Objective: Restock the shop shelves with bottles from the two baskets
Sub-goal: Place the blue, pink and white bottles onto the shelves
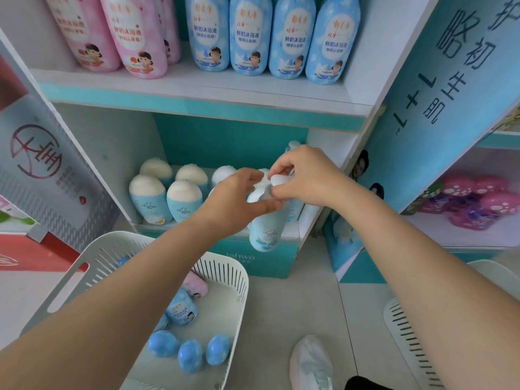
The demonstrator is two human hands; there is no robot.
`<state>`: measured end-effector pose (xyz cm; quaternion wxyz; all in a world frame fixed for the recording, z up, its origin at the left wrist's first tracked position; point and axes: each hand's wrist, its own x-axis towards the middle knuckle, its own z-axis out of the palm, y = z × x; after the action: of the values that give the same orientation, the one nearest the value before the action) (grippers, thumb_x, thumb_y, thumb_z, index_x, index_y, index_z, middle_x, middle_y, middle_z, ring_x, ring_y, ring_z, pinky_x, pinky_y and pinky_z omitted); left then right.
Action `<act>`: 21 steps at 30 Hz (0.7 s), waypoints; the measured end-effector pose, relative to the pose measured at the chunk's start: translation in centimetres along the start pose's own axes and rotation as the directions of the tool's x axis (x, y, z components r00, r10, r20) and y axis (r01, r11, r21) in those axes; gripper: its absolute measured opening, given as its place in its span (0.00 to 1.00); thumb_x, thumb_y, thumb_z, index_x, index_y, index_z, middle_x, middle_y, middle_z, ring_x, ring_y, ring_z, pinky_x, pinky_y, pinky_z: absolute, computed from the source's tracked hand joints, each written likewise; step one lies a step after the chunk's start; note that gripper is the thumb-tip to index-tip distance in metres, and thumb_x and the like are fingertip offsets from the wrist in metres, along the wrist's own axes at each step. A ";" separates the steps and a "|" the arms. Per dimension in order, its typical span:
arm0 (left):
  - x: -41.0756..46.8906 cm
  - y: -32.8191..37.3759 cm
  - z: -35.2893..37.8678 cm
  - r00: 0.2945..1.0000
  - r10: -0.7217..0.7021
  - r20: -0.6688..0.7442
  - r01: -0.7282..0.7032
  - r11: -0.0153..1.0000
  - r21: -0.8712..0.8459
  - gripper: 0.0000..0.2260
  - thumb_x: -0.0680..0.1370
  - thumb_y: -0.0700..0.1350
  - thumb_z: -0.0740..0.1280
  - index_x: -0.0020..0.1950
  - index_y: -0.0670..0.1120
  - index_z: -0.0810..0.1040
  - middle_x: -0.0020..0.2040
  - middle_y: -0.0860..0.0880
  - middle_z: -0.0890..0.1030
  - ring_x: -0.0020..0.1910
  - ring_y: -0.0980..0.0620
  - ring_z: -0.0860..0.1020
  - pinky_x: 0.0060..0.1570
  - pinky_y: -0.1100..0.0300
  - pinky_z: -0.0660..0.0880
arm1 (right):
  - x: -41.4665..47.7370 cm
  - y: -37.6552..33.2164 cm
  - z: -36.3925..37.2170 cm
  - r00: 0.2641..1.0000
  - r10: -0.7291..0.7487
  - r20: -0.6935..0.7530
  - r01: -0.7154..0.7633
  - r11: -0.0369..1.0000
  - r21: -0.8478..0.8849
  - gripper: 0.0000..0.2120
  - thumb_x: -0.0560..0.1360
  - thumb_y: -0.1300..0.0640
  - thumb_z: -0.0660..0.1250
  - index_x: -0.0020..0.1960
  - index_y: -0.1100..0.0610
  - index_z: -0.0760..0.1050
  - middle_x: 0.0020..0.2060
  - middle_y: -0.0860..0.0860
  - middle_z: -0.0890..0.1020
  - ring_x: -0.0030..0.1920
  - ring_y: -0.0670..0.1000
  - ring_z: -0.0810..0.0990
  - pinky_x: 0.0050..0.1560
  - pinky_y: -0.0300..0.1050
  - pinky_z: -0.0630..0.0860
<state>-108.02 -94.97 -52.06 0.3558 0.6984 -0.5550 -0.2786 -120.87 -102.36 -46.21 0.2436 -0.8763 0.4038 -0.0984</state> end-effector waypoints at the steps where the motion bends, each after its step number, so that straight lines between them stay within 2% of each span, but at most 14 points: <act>1: 0.2 -0.1 -0.4 1.000 -0.019 -0.001 0.019 1.000 0.017 0.30 0.69 0.54 0.73 0.68 0.48 0.68 0.67 0.52 0.73 0.64 0.54 0.73 0.61 0.60 0.70 | 0.2 0.5 0.0 1.000 0.026 -0.004 -0.026 1.000 -0.018 0.10 0.65 0.59 0.73 0.47 0.54 0.82 0.38 0.44 0.77 0.42 0.47 0.75 0.41 0.39 0.73; 3: 0.3 -0.6 -1.1 0.999 -0.047 -0.016 0.047 0.998 0.035 0.28 0.70 0.52 0.73 0.68 0.48 0.69 0.68 0.52 0.71 0.62 0.55 0.73 0.55 0.63 0.70 | 0.6 1.7 0.4 0.998 0.068 -0.013 -0.069 0.994 -0.082 0.10 0.65 0.59 0.73 0.47 0.53 0.81 0.39 0.45 0.77 0.45 0.49 0.76 0.43 0.41 0.72; 6: 0.2 -1.4 -2.1 0.995 -0.090 -0.053 0.090 0.996 0.004 0.22 0.72 0.49 0.72 0.65 0.49 0.73 0.64 0.54 0.74 0.54 0.57 0.76 0.47 0.68 0.70 | 1.2 3.5 1.2 0.992 0.123 0.008 -0.120 0.978 -0.170 0.10 0.66 0.61 0.72 0.46 0.53 0.79 0.42 0.46 0.77 0.48 0.51 0.75 0.45 0.42 0.72; 9: 0.1 -2.0 -2.5 0.986 -0.154 -0.063 0.151 0.988 -0.044 0.18 0.74 0.47 0.70 0.64 0.48 0.74 0.60 0.54 0.76 0.50 0.57 0.77 0.47 0.63 0.73 | 1.8 5.1 1.7 0.985 0.174 -0.013 -0.172 0.959 -0.227 0.11 0.66 0.63 0.72 0.48 0.54 0.79 0.48 0.50 0.80 0.47 0.51 0.75 0.44 0.41 0.70; 15: -0.3 -2.6 -2.3 0.981 -0.193 -0.037 0.192 0.981 -0.027 0.16 0.75 0.46 0.68 0.63 0.49 0.74 0.52 0.55 0.74 0.44 0.59 0.74 0.42 0.63 0.73 | 2.4 6.4 3.6 0.980 0.191 -0.064 -0.201 0.933 -0.297 0.13 0.69 0.63 0.70 0.52 0.54 0.78 0.52 0.51 0.79 0.48 0.52 0.75 0.43 0.41 0.68; 17: -0.3 -2.6 -2.2 0.980 -0.198 -0.023 0.198 0.980 -0.026 0.15 0.75 0.46 0.68 0.62 0.49 0.75 0.51 0.55 0.75 0.44 0.59 0.75 0.41 0.64 0.74 | 2.3 6.9 4.5 0.980 0.191 -0.058 -0.199 0.925 -0.323 0.12 0.69 0.64 0.69 0.51 0.54 0.78 0.52 0.52 0.79 0.49 0.54 0.77 0.42 0.41 0.68; 21: 0.0 -2.5 -2.0 0.981 -0.192 -0.014 0.191 0.981 -0.036 0.14 0.76 0.45 0.67 0.62 0.49 0.75 0.54 0.54 0.77 0.52 0.55 0.77 0.46 0.61 0.76 | 2.4 7.4 5.1 0.981 0.181 -0.075 -0.196 0.923 -0.332 0.11 0.70 0.64 0.69 0.51 0.55 0.78 0.52 0.53 0.77 0.50 0.55 0.76 0.42 0.42 0.66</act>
<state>-105.03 -94.23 -52.88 0.3442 0.7446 -0.4773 -0.3151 -122.32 -106.50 -54.38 0.0894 -0.8598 0.5022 -0.0226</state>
